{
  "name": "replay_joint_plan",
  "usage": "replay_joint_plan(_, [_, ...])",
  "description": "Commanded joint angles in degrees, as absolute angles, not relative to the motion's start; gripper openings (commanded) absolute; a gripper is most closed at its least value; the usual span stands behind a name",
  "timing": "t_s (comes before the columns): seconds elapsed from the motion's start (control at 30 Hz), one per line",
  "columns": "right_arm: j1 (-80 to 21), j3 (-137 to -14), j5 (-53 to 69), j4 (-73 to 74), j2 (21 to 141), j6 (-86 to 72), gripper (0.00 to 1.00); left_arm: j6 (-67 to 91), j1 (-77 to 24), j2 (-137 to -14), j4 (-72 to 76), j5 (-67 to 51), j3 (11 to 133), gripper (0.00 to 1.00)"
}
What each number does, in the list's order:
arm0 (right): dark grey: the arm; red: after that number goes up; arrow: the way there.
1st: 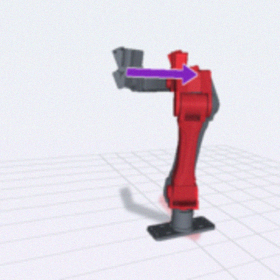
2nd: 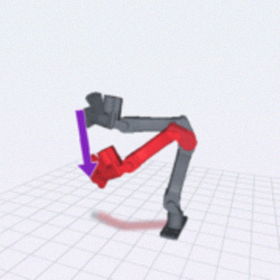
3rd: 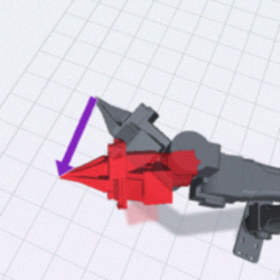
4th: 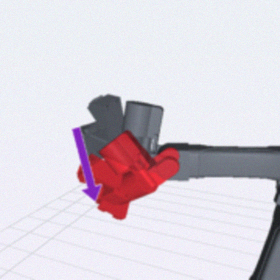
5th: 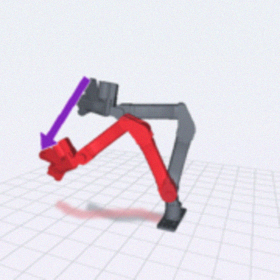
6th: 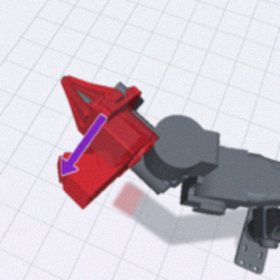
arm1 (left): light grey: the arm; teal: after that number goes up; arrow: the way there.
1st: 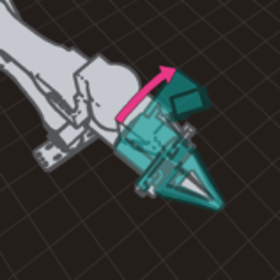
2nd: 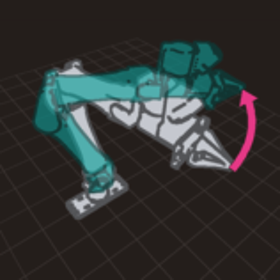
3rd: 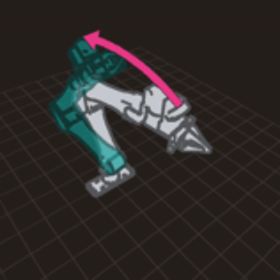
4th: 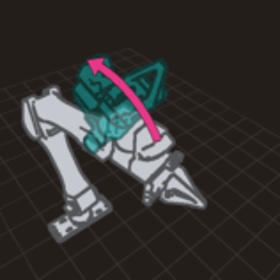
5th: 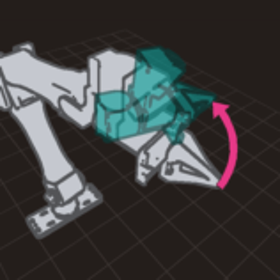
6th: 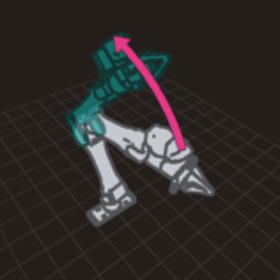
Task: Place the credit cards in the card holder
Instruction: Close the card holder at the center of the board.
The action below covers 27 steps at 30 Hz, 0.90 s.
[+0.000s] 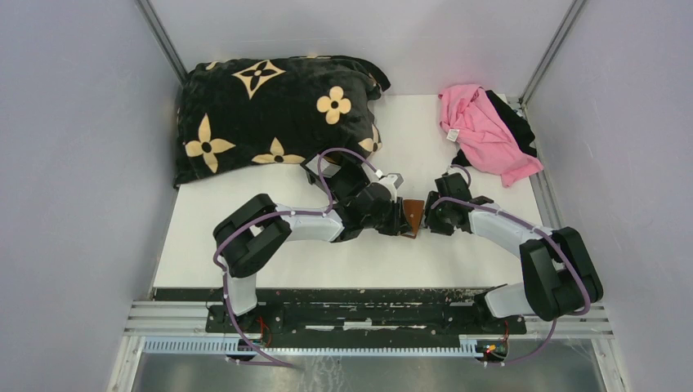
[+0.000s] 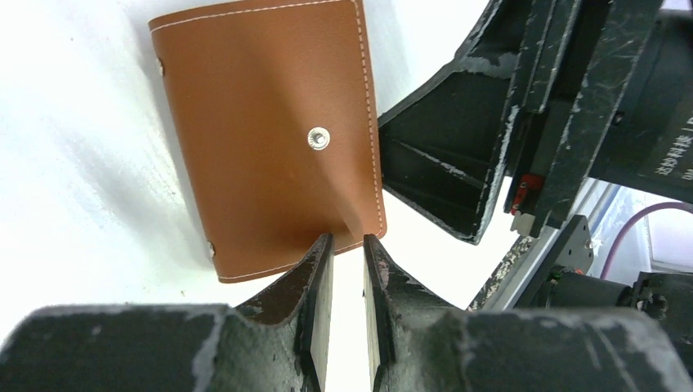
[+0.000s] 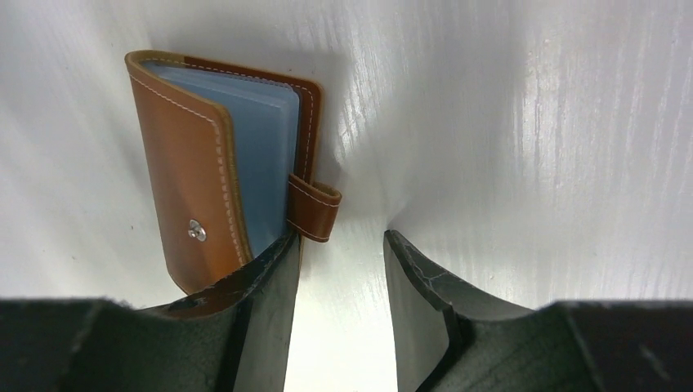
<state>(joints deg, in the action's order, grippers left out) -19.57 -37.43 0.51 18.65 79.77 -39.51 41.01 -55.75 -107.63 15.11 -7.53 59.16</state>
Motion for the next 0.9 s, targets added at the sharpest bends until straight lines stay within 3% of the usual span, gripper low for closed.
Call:
replay_joint_plan(0.0, [-20.8,-39.2,-3.5,19.1,80.6,-37.6,0.49,37.6,-55.9,-107.3,13.9,-5.3,58.6,0.27])
replay_joint_plan(0.87, [-30.4,-42.0,-16.2,17.7,79.4,-31.3,0.47,33.8,-55.9,-108.6,5.8,1.7,59.6,0.28])
